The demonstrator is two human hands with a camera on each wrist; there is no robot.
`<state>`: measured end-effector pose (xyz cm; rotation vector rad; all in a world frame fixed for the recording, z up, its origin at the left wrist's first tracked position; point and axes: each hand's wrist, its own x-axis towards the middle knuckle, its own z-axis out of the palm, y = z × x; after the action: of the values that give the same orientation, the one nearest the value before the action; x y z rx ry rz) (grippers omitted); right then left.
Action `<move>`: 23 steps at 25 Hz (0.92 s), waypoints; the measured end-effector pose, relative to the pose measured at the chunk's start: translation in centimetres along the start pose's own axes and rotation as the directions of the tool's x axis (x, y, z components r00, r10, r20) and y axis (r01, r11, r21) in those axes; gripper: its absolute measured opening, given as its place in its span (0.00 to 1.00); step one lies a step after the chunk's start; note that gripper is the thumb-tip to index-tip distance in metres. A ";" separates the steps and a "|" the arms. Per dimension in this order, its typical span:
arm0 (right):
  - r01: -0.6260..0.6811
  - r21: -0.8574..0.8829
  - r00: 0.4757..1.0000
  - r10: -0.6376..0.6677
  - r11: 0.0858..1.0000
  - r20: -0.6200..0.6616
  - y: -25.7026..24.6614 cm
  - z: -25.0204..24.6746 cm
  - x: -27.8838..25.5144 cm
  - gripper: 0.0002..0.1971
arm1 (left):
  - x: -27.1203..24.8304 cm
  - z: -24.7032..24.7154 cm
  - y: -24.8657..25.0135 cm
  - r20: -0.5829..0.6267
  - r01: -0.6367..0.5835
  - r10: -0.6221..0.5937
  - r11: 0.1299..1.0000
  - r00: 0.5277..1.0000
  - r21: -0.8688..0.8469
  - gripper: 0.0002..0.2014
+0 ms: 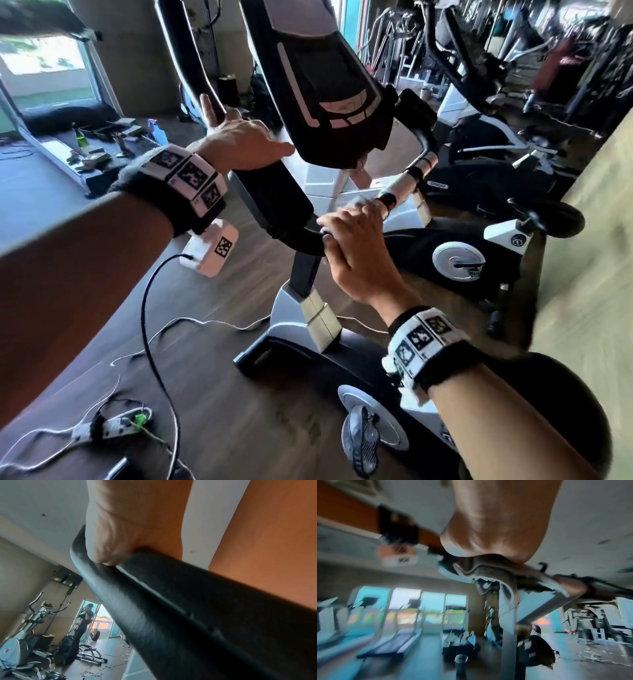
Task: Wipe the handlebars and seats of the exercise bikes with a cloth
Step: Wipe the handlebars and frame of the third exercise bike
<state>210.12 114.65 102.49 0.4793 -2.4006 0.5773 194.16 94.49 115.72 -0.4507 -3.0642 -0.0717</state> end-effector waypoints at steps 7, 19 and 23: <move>0.017 0.152 0.998 -0.007 0.988 -0.064 3.7 0.3 0.5 0.23 | -1.3 -0.4 1.7 0.038 0.037 -0.042 0.993 0.998 0.114 0.33; -0.087 0.073 0.994 0.091 0.994 -0.053 2.2 2.2 -0.2 0.24 | -2.1 -0.6 2.4 0.105 0.049 -0.074 0.974 0.992 0.222 0.40; 0.034 0.114 0.999 -0.035 0.993 0.006 4.7 0.2 0.8 0.23 | -2.7 -0.6 2.9 0.090 0.090 -0.112 0.971 0.990 0.219 0.37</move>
<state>207.21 118.31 101.50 0.5716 -2.3709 0.7010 197.56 96.48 116.33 -0.2937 -3.1433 0.2858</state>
